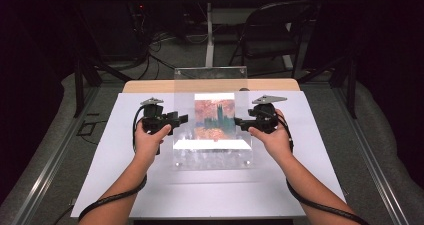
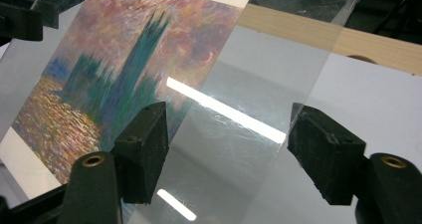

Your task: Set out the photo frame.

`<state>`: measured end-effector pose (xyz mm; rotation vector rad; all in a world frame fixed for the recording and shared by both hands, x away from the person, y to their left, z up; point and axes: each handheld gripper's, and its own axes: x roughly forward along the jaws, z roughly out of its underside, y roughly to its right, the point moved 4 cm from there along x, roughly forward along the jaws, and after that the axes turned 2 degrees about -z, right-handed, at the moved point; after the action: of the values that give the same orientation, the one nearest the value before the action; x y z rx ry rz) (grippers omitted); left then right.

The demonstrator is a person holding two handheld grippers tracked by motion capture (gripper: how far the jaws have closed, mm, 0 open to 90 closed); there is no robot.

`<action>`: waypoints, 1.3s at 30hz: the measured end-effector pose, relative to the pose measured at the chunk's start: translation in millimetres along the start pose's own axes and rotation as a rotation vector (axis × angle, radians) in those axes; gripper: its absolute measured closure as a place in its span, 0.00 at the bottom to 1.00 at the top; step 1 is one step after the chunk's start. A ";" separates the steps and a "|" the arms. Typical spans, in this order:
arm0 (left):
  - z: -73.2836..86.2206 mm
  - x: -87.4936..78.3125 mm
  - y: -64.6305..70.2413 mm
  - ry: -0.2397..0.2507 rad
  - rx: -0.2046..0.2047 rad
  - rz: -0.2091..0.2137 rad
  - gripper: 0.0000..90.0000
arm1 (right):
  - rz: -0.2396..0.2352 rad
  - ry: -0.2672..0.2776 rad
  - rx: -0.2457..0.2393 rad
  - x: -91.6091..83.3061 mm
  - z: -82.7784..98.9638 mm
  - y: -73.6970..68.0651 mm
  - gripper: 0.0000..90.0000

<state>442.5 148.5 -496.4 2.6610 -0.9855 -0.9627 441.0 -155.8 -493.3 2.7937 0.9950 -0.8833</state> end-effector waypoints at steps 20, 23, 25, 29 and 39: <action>16.3 -55.0 33.5 0.057 0.102 0.030 0.67 | 0.002 0.072 -0.064 -63.3 9.4 -29.0 0.65; 21.2 -62.7 37.5 0.065 0.114 0.044 0.69 | -0.013 0.085 -0.061 -71.6 12.8 -32.1 0.70; 25.1 -68.0 41.0 0.073 0.124 0.049 0.71 | -0.032 0.098 -0.052 -77.9 16.0 -33.6 0.74; 34.2 -78.2 50.9 0.089 0.166 0.033 0.72 | -0.064 0.111 -0.049 -90.2 23.4 -38.6 0.79; 54.4 -93.7 60.3 0.125 0.192 0.062 0.74 | -0.137 0.139 -0.020 -107.9 39.0 -48.3 0.82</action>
<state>322.5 165.1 -469.9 2.7845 -1.1788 -0.7116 324.8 -187.5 -461.8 2.8308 1.2210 -0.6946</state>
